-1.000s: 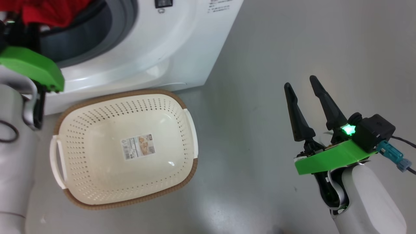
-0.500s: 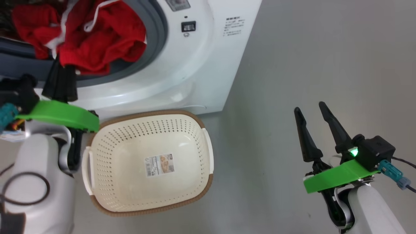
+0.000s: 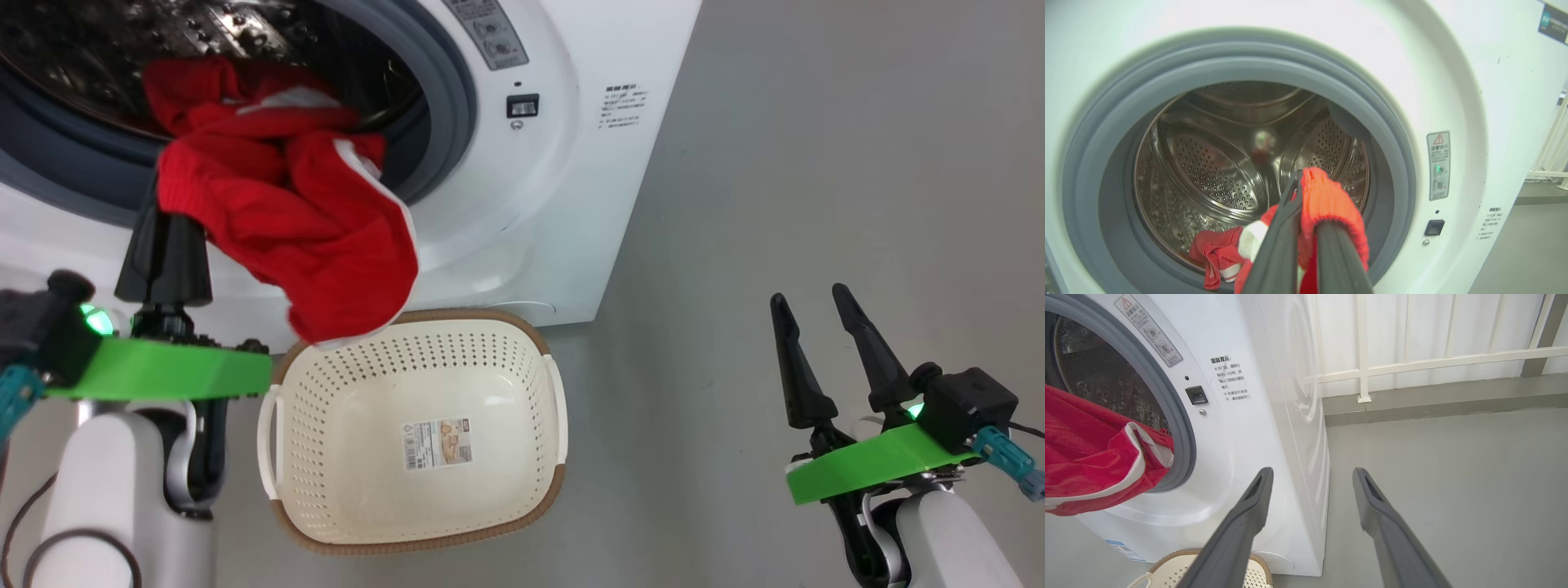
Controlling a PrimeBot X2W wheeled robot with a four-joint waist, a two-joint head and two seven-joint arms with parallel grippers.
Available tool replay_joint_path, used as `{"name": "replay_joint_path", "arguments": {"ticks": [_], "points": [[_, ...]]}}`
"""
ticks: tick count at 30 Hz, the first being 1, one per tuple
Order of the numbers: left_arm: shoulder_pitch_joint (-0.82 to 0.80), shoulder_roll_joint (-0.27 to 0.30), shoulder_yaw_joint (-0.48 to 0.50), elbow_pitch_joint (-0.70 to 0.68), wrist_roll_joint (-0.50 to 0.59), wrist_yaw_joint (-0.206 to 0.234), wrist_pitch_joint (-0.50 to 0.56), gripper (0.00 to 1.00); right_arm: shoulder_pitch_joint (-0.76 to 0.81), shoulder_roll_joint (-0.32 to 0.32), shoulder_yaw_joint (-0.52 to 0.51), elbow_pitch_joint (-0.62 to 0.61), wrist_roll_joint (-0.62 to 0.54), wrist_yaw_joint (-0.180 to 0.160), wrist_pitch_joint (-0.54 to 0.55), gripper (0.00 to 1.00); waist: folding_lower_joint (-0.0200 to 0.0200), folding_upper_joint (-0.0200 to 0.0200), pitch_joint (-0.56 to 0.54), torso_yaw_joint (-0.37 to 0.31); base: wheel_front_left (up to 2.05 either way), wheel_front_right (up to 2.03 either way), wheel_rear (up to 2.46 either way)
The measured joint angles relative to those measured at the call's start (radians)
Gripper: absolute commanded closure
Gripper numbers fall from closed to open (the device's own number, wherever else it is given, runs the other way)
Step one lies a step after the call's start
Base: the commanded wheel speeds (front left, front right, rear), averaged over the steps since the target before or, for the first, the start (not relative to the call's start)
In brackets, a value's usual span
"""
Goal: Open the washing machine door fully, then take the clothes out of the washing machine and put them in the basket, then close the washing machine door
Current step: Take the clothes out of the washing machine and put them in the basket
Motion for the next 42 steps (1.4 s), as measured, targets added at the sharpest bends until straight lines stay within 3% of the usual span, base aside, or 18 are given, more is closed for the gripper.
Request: {"name": "replay_joint_path", "arguments": {"ticks": [10,18,32,42], "points": [[0.104,-0.016,0.004,-0.299,-0.002,0.000,-0.005,1.00,0.014,0.000,-0.016,-0.007,-0.002,0.000,0.000,0.00,0.0000,0.0000,-0.011,0.010,0.00,0.00,0.00],[0.152,-0.024,-0.030,-0.331,-0.002,0.000,-0.005,1.00,0.016,0.000,-0.016,-0.010,-0.003,0.000,0.000,0.00,0.0000,0.0000,0.005,0.012,0.00,0.00,0.00],[0.199,-0.019,-0.053,-0.042,-0.019,0.000,-0.005,1.00,-0.017,0.000,0.020,-0.021,0.007,0.000,0.000,0.00,0.0000,0.0000,0.087,-0.018,0.00,0.00,0.00],[0.092,0.037,-0.129,0.274,-0.027,0.000,-0.004,1.00,-0.058,0.000,0.029,-0.041,0.028,0.000,0.000,0.00,0.0000,0.0000,0.184,-0.045,0.00,0.00,0.00]]}}
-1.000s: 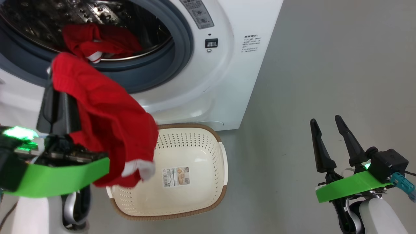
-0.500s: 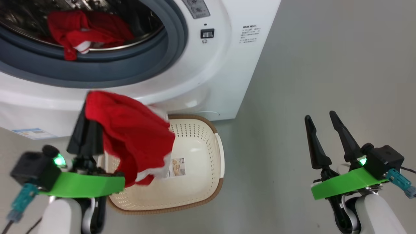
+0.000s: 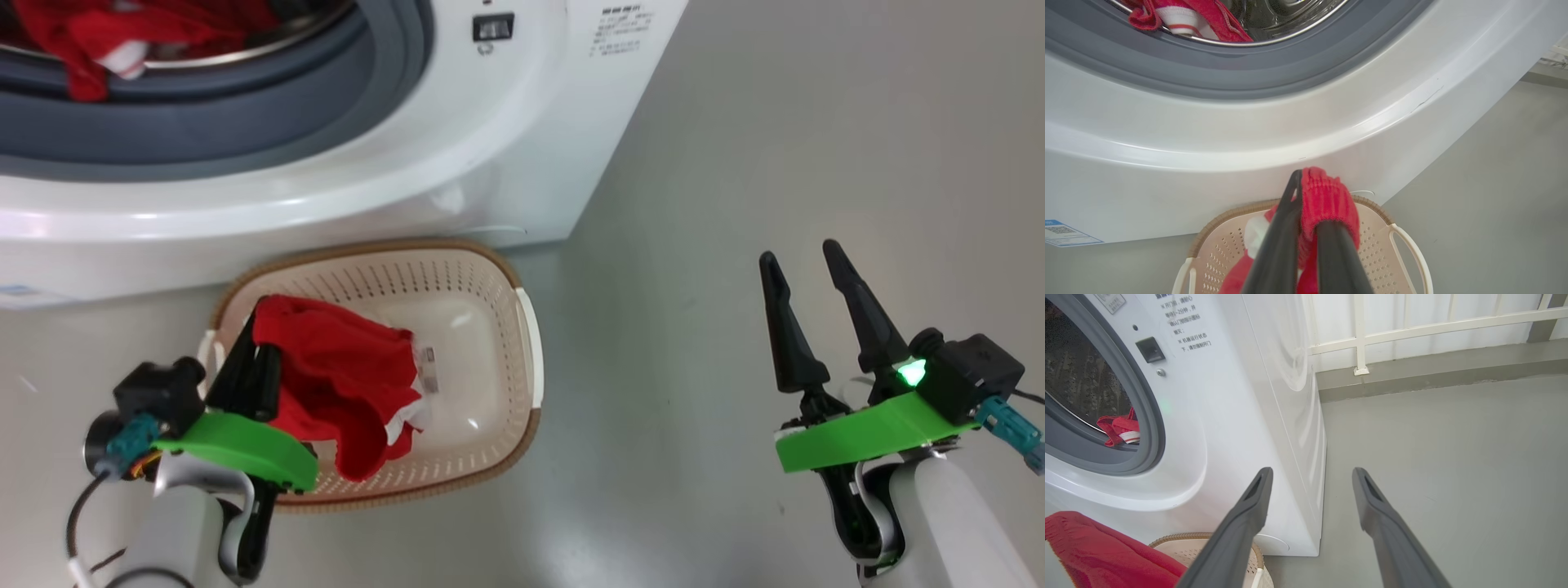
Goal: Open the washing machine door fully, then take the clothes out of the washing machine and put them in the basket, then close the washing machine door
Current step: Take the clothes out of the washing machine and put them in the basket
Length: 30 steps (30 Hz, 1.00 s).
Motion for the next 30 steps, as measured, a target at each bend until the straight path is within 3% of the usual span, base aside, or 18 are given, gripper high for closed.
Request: {"name": "replay_joint_path", "arguments": {"ticks": [11,23,24,26,28,30], "points": [[-0.170,0.047,-0.078,0.305,0.000,0.000,0.000,1.00,-0.052,0.000,0.027,-0.015,0.015,0.000,0.000,0.00,0.0000,0.0000,0.126,-0.034,0.00,0.00,0.00],[-0.305,0.080,-0.159,0.494,-0.011,0.000,0.000,1.00,-0.095,0.000,0.039,-0.035,0.045,0.000,0.000,0.00,0.0000,0.0000,0.237,-0.066,0.00,0.00,0.00],[-0.313,0.080,-0.163,0.505,-0.011,0.000,0.000,0.91,-0.095,0.000,0.040,-0.037,0.045,0.000,0.000,0.00,0.0000,0.0000,0.243,-0.068,0.00,0.00,0.00],[-0.326,0.081,-0.168,0.517,-0.019,0.000,0.000,0.52,-0.099,0.000,0.042,-0.039,0.045,0.000,0.000,0.00,0.0000,0.0000,0.253,-0.072,0.00,0.00,0.00],[-0.335,0.081,-0.172,0.523,-0.027,0.000,0.000,0.04,-0.105,0.000,0.042,-0.039,0.045,0.000,0.000,0.00,0.0000,0.0000,0.259,-0.074,0.00,0.00,0.00],[-0.341,0.081,-0.177,0.527,-0.033,0.000,0.000,0.00,-0.110,0.000,0.042,-0.039,0.045,0.000,0.000,0.00,0.0000,0.0000,0.261,-0.074,0.00,0.00,0.00]]}}
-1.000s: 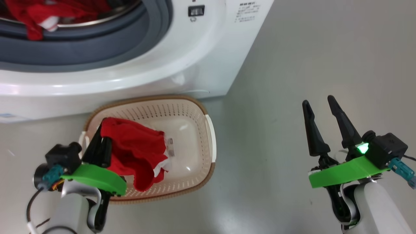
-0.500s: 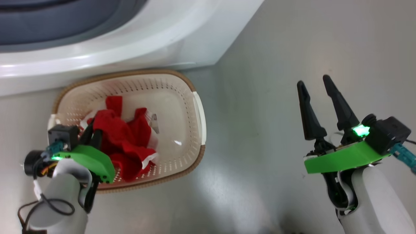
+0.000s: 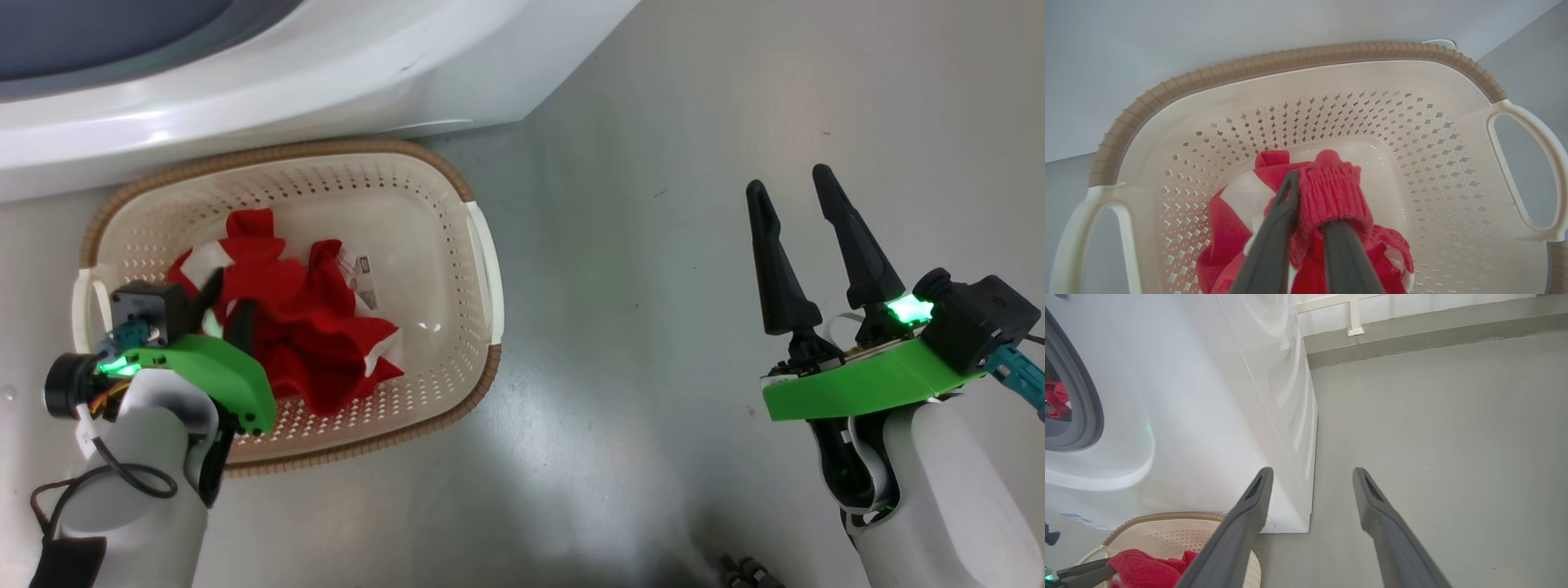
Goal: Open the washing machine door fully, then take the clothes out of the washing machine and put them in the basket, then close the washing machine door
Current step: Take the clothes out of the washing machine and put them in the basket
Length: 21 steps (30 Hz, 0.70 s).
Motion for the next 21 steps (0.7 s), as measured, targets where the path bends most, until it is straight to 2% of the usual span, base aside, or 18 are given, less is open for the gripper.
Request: {"name": "replay_joint_path", "arguments": {"ticks": [13,21], "points": [[-0.004,0.000,-0.014,-0.005,-0.049,0.000,0.000,0.00,-0.005,0.000,-0.007,0.008,-0.001,0.000,0.000,0.00,0.0000,0.0000,-0.024,0.016,0.00,0.00,0.00],[0.020,-0.007,0.038,-0.104,-0.055,0.000,0.000,0.00,-0.005,0.000,-0.023,0.025,-0.016,0.000,0.000,0.00,0.0000,-0.0001,-0.070,0.036,0.00,0.00,0.00]]}}
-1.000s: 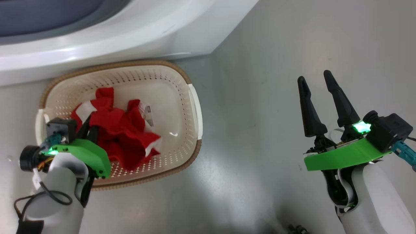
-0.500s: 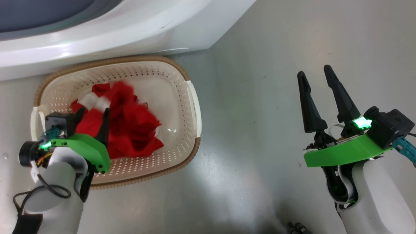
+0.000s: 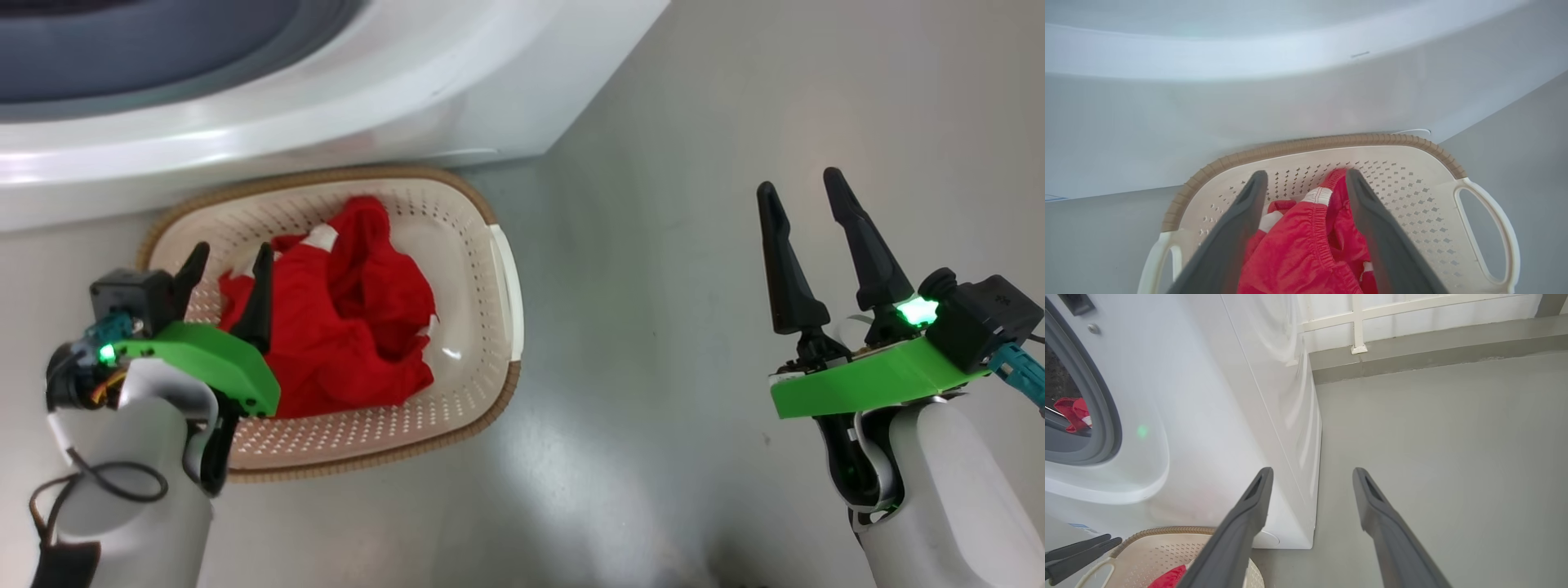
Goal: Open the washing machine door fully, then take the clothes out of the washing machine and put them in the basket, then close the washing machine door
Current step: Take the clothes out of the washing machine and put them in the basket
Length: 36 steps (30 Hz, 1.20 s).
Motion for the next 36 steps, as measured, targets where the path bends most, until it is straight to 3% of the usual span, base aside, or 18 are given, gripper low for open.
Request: {"name": "replay_joint_path", "arguments": {"ticks": [21,36], "points": [[0.271,-0.060,0.193,-0.309,0.095,0.000,0.000,0.00,0.115,0.000,-0.033,0.068,-0.061,0.000,0.000,0.00,0.0000,0.0000,-0.242,0.056,0.00,0.00,0.00],[0.509,-0.090,0.252,-0.550,0.172,0.000,0.000,0.00,0.265,-0.017,-0.049,0.084,-0.083,0.000,0.000,0.00,0.0000,0.0000,-0.447,0.083,0.00,0.00,0.00]]}}
